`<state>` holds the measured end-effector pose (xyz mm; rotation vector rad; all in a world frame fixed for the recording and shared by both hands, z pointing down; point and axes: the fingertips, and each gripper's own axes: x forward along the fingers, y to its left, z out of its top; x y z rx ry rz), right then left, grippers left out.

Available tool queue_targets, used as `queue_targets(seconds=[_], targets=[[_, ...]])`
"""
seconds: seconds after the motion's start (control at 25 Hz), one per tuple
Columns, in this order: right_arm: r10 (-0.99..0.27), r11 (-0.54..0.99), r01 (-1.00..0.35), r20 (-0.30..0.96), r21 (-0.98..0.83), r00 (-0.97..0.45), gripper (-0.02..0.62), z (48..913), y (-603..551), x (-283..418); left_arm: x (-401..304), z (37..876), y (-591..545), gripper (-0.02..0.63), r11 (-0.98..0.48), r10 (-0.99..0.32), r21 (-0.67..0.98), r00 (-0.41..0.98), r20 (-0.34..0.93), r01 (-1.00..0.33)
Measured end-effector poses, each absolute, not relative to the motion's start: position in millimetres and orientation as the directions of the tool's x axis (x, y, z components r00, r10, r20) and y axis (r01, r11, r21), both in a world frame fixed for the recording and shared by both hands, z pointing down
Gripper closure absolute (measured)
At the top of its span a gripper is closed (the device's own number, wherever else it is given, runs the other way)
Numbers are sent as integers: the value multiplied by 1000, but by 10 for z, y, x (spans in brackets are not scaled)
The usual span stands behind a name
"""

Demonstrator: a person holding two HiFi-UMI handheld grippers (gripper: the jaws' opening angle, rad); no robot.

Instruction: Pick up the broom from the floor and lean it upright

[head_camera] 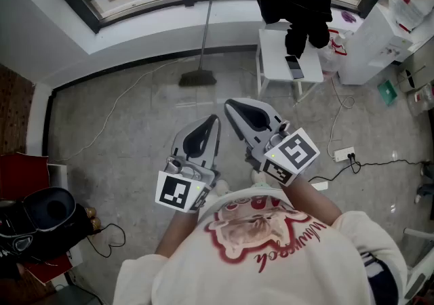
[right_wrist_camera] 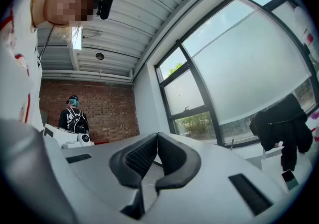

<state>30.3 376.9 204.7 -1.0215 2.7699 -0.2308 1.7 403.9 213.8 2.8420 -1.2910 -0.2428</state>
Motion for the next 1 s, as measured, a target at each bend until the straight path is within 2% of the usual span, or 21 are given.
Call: queue_targets(seconds=[0.6,1.0], targets=[[-669,740,-644,-123,-191,-733,571,2029,3817,129,-186,2099,4061,584,-669,-741,64,656,-144,-741],[-763,647,-732,-176,-214,-622,571,1920,3712,151,-563,2043,4076,584,-671,-735,46,657,-166,-740]])
